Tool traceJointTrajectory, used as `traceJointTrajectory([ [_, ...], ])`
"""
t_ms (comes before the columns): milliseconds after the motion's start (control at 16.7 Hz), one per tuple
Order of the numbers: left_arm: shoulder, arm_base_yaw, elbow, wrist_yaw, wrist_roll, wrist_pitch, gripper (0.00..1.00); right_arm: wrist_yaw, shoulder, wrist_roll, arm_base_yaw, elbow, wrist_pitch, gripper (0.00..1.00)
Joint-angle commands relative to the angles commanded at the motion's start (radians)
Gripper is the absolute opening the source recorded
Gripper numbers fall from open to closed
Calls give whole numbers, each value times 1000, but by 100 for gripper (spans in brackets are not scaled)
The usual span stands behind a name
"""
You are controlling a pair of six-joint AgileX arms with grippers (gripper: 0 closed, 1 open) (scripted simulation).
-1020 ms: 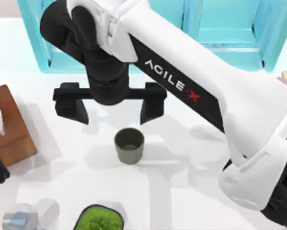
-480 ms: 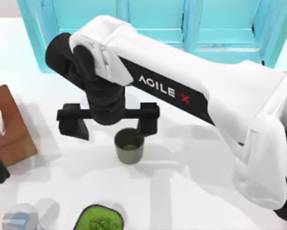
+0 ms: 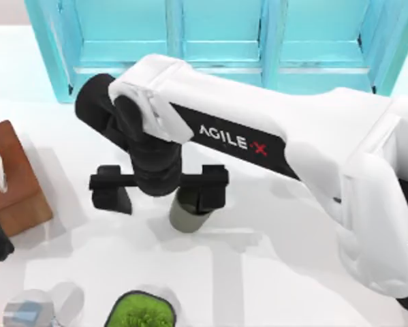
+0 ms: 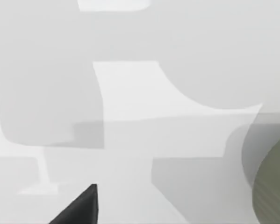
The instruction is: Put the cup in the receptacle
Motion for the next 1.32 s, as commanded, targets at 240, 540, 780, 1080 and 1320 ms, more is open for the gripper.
traceJointTrajectory([
  [240, 0, 0, 0, 0, 0, 0, 100, 0, 0, 0, 0, 0, 0, 85],
  [540, 0, 0, 0, 0, 0, 0, 100, 0, 0, 0, 0, 0, 0, 47],
  [780, 0, 0, 0, 0, 0, 0, 100, 0, 0, 0, 0, 0, 0, 17],
  [1080, 0, 0, 0, 0, 0, 0, 100, 0, 0, 0, 0, 0, 0, 0],
  [1320, 0, 0, 0, 0, 0, 0, 100, 0, 0, 0, 0, 0, 0, 0],
])
